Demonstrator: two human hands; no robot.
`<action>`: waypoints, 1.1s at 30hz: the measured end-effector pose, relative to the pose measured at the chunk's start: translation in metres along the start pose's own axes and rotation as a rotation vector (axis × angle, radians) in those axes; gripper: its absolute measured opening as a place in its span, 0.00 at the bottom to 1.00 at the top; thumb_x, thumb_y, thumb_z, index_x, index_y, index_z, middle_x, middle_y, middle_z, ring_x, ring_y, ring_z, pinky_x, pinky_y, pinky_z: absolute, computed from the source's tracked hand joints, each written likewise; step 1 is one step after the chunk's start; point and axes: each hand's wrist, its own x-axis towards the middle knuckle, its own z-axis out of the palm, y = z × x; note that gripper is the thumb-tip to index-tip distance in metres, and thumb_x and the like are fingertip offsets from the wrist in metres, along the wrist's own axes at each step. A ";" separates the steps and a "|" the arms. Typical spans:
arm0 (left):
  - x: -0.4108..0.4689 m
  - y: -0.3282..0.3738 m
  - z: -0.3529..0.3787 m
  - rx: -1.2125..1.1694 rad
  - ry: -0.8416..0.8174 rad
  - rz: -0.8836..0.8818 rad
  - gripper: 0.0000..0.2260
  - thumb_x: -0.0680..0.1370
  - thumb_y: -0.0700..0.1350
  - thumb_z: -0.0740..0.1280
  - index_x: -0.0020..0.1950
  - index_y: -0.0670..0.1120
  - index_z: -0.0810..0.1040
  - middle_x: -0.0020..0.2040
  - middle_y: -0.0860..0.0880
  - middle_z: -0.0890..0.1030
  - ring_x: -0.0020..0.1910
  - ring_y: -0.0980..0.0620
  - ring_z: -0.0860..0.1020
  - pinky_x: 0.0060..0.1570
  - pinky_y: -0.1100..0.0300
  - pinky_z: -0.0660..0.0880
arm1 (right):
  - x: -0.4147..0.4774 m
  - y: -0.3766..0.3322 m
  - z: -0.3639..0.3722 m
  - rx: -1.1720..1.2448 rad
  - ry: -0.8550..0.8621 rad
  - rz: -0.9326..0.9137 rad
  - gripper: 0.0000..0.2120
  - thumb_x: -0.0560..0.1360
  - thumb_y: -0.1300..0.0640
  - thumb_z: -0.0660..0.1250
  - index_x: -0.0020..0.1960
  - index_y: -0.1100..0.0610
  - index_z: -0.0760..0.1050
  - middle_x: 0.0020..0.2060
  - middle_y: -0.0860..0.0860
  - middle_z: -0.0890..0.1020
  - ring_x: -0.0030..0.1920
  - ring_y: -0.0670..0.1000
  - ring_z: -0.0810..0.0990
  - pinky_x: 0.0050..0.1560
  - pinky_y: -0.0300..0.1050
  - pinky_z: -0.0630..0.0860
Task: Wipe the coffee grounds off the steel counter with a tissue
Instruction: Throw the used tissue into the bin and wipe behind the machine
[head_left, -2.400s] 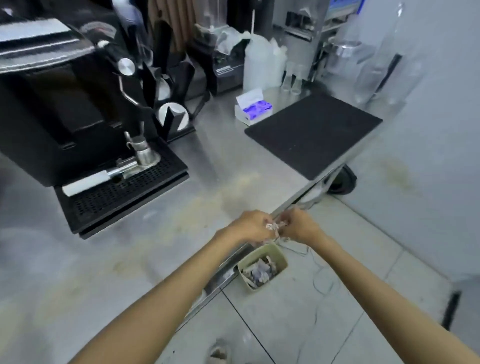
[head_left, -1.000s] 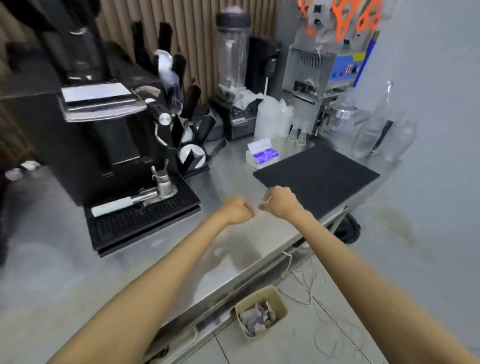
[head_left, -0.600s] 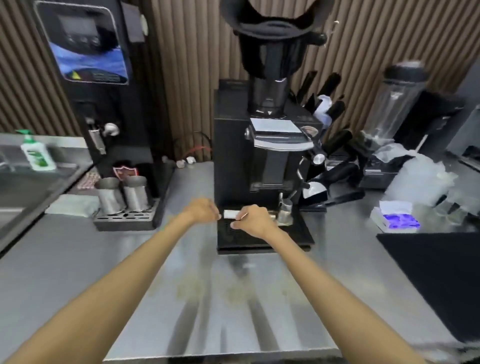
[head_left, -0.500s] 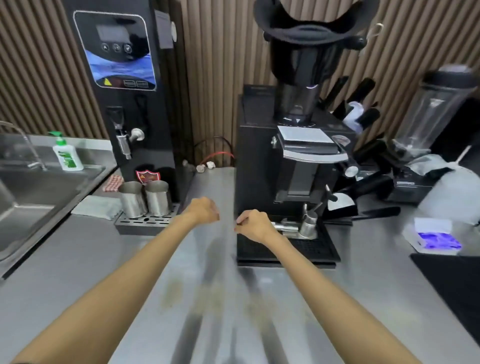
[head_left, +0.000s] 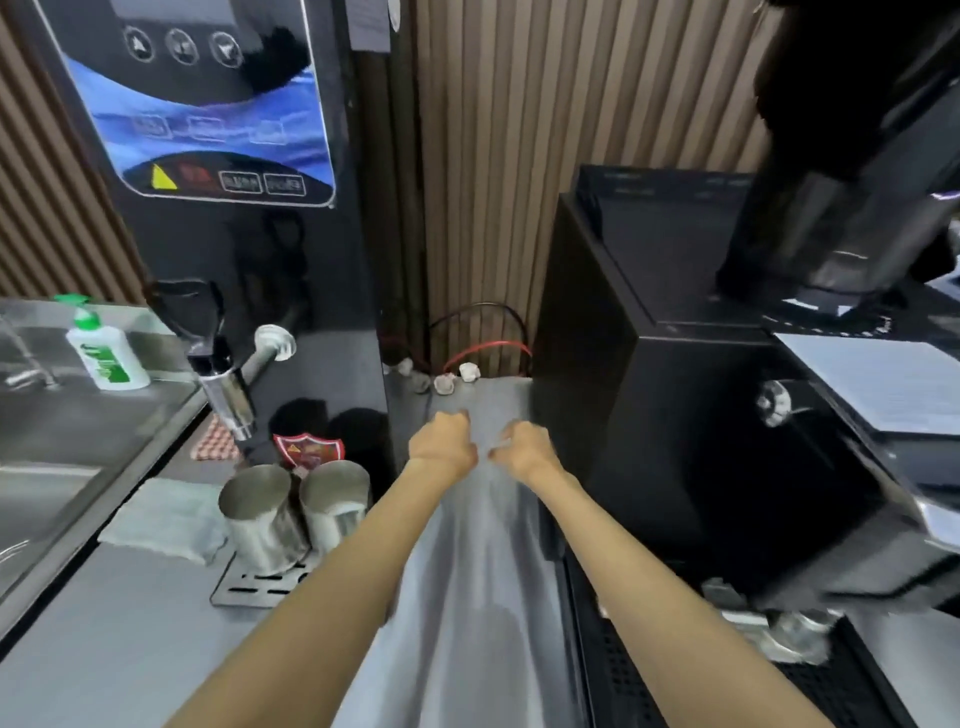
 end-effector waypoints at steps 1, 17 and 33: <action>0.016 -0.002 0.004 0.001 -0.014 -0.012 0.17 0.76 0.43 0.61 0.65 0.44 0.68 0.64 0.41 0.72 0.61 0.41 0.74 0.55 0.49 0.74 | 0.017 -0.003 0.001 -0.006 0.027 0.006 0.20 0.73 0.58 0.66 0.63 0.64 0.70 0.62 0.62 0.72 0.60 0.61 0.74 0.59 0.51 0.75; 0.196 -0.026 0.082 -0.058 0.094 -0.063 0.24 0.80 0.43 0.53 0.74 0.42 0.51 0.77 0.44 0.47 0.76 0.46 0.46 0.75 0.54 0.48 | 0.232 -0.031 0.047 -0.252 -0.026 -0.167 0.20 0.77 0.52 0.59 0.68 0.55 0.68 0.67 0.61 0.67 0.66 0.64 0.67 0.68 0.54 0.66; 0.153 -0.020 0.062 0.165 0.026 -0.098 0.18 0.76 0.38 0.61 0.65 0.41 0.66 0.68 0.41 0.66 0.69 0.41 0.62 0.62 0.54 0.70 | 0.196 -0.014 0.040 -0.116 0.250 -0.153 0.21 0.72 0.65 0.66 0.63 0.60 0.64 0.62 0.60 0.69 0.60 0.62 0.73 0.56 0.53 0.73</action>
